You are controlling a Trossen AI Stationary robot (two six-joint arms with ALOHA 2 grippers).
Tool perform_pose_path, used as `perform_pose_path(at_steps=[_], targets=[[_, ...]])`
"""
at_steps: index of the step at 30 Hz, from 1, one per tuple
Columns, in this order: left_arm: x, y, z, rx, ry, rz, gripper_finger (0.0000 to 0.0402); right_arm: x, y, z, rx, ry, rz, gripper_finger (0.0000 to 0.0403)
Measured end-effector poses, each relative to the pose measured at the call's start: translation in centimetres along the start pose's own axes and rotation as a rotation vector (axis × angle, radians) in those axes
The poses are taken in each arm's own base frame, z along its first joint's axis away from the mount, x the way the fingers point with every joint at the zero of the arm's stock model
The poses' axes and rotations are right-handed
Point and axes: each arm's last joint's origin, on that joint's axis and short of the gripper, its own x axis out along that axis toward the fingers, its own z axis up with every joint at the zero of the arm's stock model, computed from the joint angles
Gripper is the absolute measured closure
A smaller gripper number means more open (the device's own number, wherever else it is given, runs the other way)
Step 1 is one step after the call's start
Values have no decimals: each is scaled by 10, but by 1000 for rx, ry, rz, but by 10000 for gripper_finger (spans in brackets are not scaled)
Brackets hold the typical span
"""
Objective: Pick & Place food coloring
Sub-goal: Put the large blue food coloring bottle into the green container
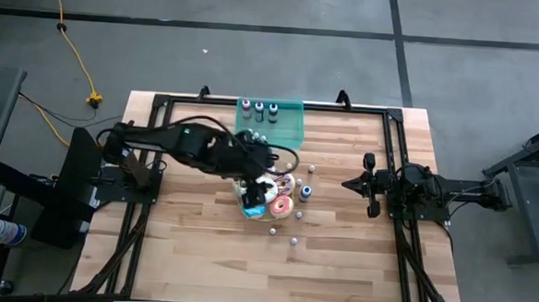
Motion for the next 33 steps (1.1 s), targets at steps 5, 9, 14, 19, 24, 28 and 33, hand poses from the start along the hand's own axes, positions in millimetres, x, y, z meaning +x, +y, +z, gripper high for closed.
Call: perform_pose_path(at_steps=[5,9,14,19,24,28,33], targets=[[36,-11,-4,9,-53,-20,81,0,0,0,0,0,0,402],[80,-22,-17,86,-103,-61,81,0,0,0,0,0,0,402],[132,-30,-45,119,-205,-87,81,0,0,0,0,0,0,402],[175,-30,-69,175,-242,-28,81,0,0,0,0,0,-1,402],[205,-24,-70,172,-251,-27,81,0,0,0,0,-4,0,402],[217,-18,-67,153,-271,-60,81,0,0,0,0,-4,0,402],[238,-11,-73,153,-232,-64,81,0,0,0,0,-4,0,402]])
